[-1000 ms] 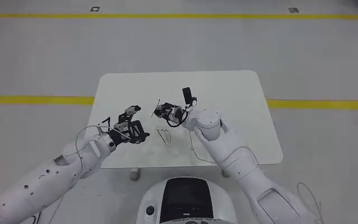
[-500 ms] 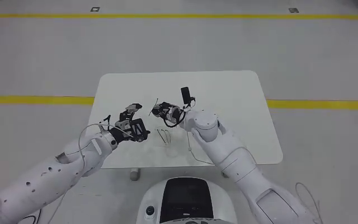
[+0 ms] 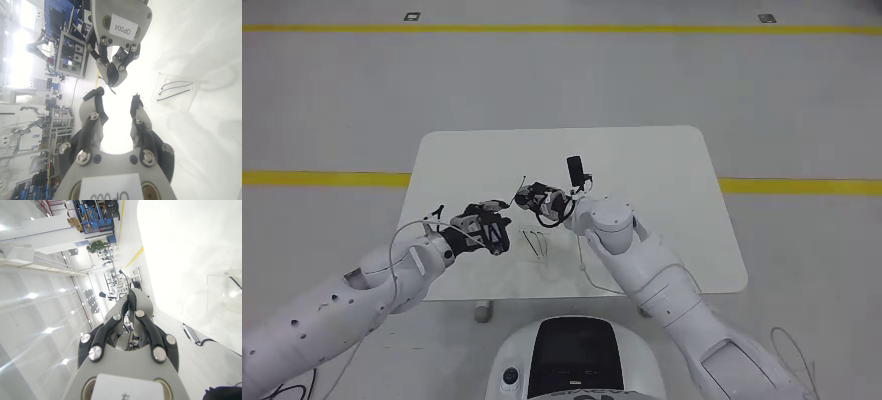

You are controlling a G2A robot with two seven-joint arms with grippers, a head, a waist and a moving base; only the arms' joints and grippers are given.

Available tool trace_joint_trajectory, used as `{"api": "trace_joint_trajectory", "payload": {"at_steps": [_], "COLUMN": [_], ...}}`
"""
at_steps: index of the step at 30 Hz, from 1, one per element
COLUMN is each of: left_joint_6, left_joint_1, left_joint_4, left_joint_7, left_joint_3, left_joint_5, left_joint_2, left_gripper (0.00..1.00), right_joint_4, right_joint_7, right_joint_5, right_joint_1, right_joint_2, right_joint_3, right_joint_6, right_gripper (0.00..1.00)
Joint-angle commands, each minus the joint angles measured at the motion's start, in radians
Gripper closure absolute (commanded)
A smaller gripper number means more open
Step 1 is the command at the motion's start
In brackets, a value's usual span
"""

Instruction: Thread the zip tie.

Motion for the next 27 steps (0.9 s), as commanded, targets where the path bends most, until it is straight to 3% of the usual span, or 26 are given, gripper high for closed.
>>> {"api": "trace_joint_trajectory", "payload": {"at_steps": [1,5,16,27], "left_joint_6": [0.008,0.022,0.065,0.101], "left_joint_1": [-0.017,-0.053,-0.143,-0.216], "left_joint_4": [0.001,0.003,0.009,0.015], "left_joint_7": [0.000,-0.002,-0.009,-0.015], "left_joint_3": [0.022,0.066,0.179,0.270], "left_joint_5": [0.000,0.000,0.000,0.000], "left_joint_2": [0.003,0.009,0.019,0.019], "left_gripper": [1.00,1.00,0.80,0.83], "right_joint_4": [0.002,0.010,0.024,0.025], "right_joint_7": [0.002,0.005,0.007,0.027], "right_joint_5": [0.000,0.005,0.024,0.033], "right_joint_1": [0.003,0.009,0.021,0.031], "right_joint_2": [0.000,0.000,0.001,0.002], "right_joint_3": [-0.004,-0.012,-0.025,-0.041], "right_joint_6": [0.000,0.000,0.000,0.000], "right_gripper": [1.00,1.00,1.00,1.00]}}
